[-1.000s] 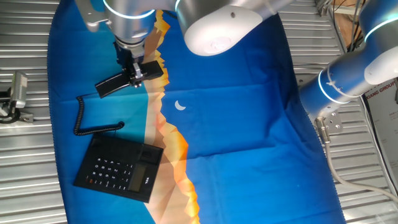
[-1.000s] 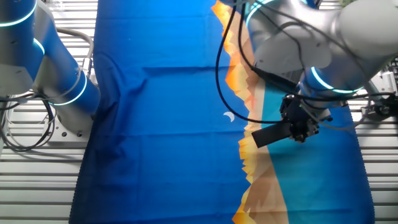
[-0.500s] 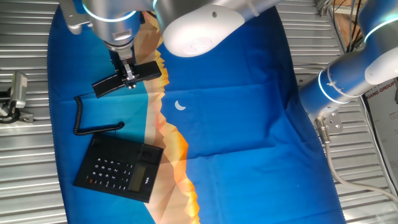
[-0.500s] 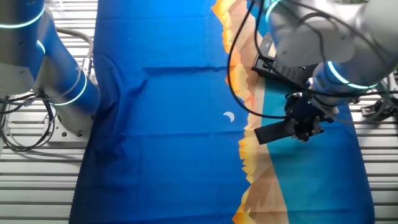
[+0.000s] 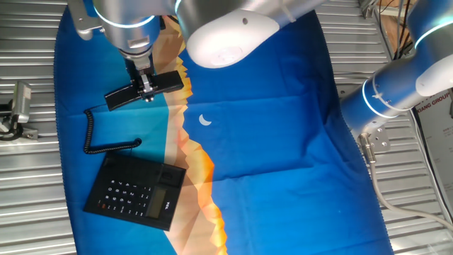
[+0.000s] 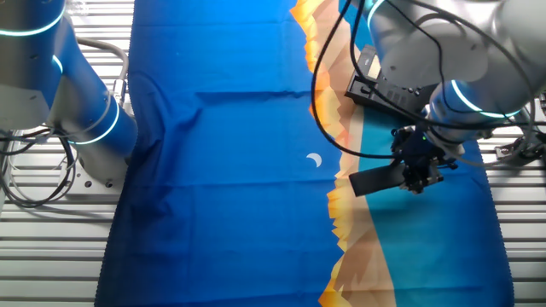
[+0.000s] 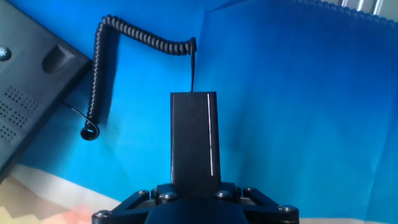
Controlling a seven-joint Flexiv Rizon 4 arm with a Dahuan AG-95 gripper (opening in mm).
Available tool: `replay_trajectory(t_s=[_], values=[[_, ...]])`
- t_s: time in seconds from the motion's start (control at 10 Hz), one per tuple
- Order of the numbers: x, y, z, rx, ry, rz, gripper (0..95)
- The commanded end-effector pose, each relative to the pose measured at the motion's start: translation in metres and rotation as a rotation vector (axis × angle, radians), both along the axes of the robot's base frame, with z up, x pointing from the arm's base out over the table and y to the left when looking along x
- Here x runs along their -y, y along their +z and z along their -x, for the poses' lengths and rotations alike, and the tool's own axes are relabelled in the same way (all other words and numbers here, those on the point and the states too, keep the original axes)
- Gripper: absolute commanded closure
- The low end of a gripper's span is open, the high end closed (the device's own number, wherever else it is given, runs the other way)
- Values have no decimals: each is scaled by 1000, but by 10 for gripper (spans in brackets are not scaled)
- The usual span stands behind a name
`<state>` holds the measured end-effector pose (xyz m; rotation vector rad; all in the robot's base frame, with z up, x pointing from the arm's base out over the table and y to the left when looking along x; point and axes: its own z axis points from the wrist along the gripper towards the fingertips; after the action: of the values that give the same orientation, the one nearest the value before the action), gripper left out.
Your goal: Place the handset of the telephone on the corresponding phone cradle
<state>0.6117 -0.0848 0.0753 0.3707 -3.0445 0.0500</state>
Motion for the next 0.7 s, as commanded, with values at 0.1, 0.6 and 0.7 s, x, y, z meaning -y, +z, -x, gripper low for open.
replay_trajectory(t_s=[0.1, 0.6, 0.7], values=[[-3, -1, -4, 0, -19, 1, 950], [-16, 0, -12, -5, -84, 11, 950], [-17, -1, -13, -3, -95, 12, 950]])
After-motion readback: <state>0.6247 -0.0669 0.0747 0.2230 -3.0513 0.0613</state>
